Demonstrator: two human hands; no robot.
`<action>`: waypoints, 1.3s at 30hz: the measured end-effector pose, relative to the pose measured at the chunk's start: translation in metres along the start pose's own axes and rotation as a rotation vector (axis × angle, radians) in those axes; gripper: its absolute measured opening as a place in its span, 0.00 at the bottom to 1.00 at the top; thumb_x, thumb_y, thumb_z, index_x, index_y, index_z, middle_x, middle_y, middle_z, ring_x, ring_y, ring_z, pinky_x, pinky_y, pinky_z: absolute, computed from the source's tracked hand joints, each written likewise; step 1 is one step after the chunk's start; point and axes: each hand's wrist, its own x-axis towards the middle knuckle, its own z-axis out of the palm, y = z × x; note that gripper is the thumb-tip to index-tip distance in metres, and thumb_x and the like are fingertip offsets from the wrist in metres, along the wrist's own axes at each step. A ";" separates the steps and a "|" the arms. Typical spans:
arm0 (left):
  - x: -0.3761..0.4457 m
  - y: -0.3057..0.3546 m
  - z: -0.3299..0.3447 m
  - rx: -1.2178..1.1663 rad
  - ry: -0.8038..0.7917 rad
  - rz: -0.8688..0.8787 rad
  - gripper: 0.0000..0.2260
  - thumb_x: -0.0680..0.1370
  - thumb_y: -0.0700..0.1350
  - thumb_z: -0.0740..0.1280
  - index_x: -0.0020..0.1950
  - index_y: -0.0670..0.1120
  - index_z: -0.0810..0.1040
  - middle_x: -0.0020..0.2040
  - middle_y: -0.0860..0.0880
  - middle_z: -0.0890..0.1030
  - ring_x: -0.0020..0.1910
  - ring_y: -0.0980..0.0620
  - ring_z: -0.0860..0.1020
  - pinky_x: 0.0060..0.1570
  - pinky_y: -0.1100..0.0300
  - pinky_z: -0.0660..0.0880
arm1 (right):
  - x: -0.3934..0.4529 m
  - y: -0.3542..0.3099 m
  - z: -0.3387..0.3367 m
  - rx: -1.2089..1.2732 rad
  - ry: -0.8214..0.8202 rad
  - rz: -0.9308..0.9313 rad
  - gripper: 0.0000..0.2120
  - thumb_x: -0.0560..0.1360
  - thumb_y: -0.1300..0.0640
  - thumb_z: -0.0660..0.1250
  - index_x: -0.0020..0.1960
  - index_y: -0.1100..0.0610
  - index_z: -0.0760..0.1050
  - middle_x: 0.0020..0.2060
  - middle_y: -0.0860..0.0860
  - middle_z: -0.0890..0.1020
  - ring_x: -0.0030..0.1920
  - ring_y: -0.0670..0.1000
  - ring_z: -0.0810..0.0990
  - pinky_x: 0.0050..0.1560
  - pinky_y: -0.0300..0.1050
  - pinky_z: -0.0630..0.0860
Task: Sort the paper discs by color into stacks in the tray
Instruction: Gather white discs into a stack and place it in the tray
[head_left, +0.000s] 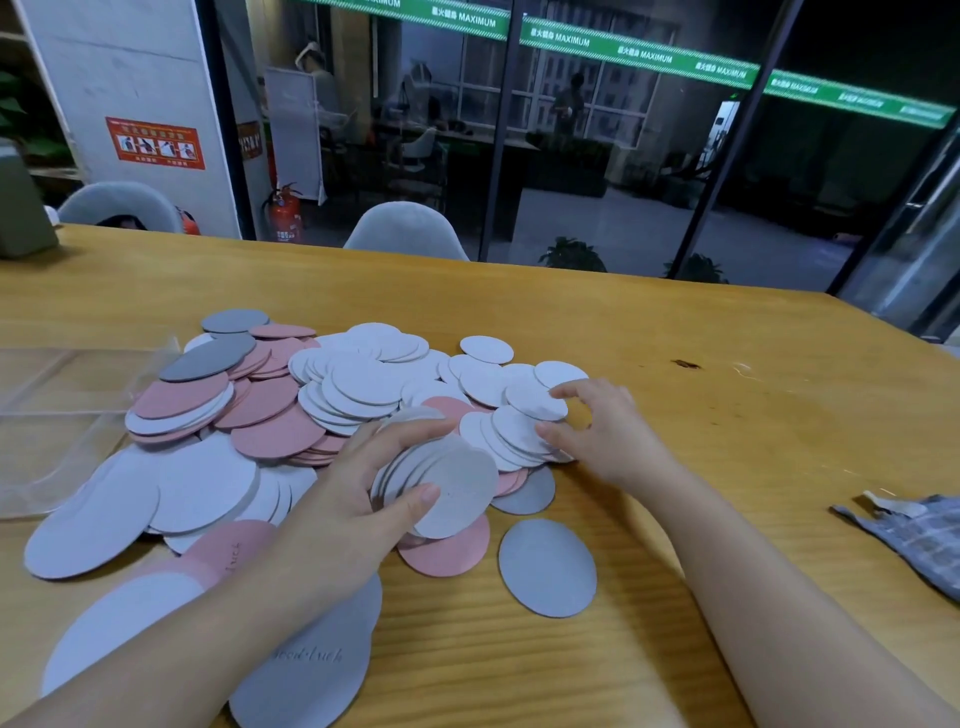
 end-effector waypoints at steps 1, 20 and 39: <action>0.000 -0.001 0.000 -0.019 -0.001 0.000 0.20 0.75 0.46 0.69 0.56 0.71 0.73 0.59 0.71 0.71 0.62 0.68 0.69 0.63 0.45 0.72 | 0.003 0.001 0.000 0.000 -0.025 0.005 0.23 0.73 0.49 0.69 0.66 0.52 0.69 0.63 0.46 0.70 0.67 0.47 0.61 0.58 0.37 0.60; 0.002 -0.006 -0.001 -0.126 0.005 -0.065 0.18 0.76 0.42 0.69 0.53 0.68 0.78 0.57 0.67 0.73 0.62 0.55 0.73 0.49 0.52 0.80 | -0.004 -0.013 -0.013 -0.015 -0.226 -0.016 0.23 0.66 0.45 0.75 0.58 0.48 0.76 0.55 0.42 0.77 0.57 0.42 0.73 0.55 0.39 0.70; 0.003 -0.005 0.000 -0.115 0.020 -0.058 0.17 0.70 0.50 0.67 0.56 0.67 0.76 0.59 0.62 0.76 0.61 0.51 0.76 0.62 0.40 0.72 | -0.042 -0.038 -0.032 0.362 -0.264 -0.293 0.08 0.79 0.59 0.60 0.45 0.59 0.77 0.36 0.45 0.73 0.33 0.38 0.70 0.36 0.29 0.66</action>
